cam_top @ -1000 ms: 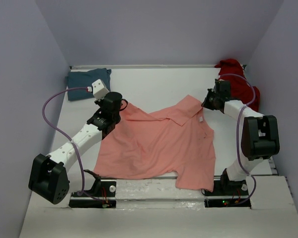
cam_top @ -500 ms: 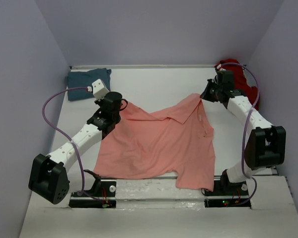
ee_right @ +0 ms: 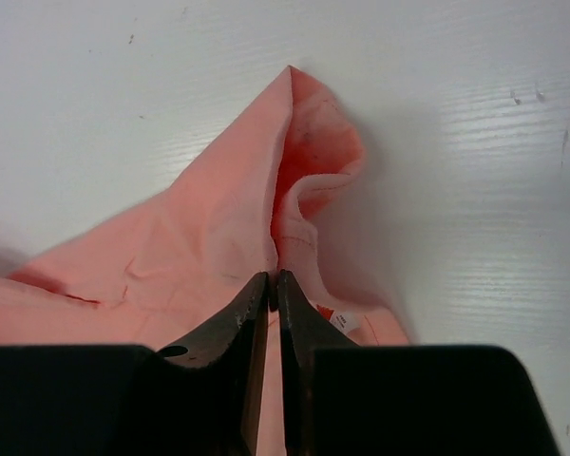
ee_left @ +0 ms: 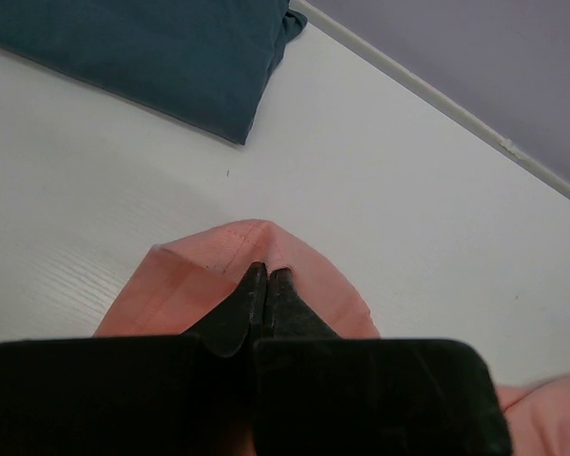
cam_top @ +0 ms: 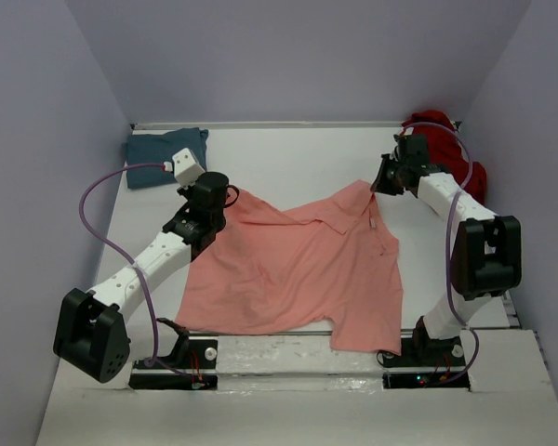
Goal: Fold and stack the t-shirts
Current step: Flatten the tshirt out
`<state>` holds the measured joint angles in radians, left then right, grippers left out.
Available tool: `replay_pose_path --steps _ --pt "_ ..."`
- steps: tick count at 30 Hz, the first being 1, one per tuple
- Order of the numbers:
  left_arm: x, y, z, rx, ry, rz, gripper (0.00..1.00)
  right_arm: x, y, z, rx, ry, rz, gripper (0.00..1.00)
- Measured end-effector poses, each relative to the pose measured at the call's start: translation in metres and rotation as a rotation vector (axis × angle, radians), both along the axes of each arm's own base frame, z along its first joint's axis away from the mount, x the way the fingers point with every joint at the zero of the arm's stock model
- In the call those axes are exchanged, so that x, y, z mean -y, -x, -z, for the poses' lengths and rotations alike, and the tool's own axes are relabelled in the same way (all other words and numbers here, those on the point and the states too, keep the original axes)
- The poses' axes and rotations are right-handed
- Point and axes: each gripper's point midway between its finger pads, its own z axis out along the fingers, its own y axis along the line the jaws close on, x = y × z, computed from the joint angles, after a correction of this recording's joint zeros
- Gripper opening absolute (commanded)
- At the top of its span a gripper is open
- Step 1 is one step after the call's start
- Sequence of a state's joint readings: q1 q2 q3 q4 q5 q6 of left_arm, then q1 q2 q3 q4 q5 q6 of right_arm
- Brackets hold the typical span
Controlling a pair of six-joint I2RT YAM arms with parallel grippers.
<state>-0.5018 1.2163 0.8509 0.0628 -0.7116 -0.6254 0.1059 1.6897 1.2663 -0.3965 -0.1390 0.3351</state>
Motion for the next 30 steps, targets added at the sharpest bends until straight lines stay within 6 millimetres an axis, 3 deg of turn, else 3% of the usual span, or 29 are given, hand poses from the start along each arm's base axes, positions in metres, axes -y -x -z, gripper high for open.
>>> replay_pose_path --steps 9,30 --pt "-0.0001 -0.0001 -0.0002 0.000 0.000 0.000 0.00 0.0001 -0.0009 0.0103 -0.018 0.003 0.000 0.18" --pt "-0.0023 -0.0006 -0.0001 0.000 0.000 -0.006 0.00 0.0039 -0.0021 0.0111 -0.012 0.028 0.000 0.21"
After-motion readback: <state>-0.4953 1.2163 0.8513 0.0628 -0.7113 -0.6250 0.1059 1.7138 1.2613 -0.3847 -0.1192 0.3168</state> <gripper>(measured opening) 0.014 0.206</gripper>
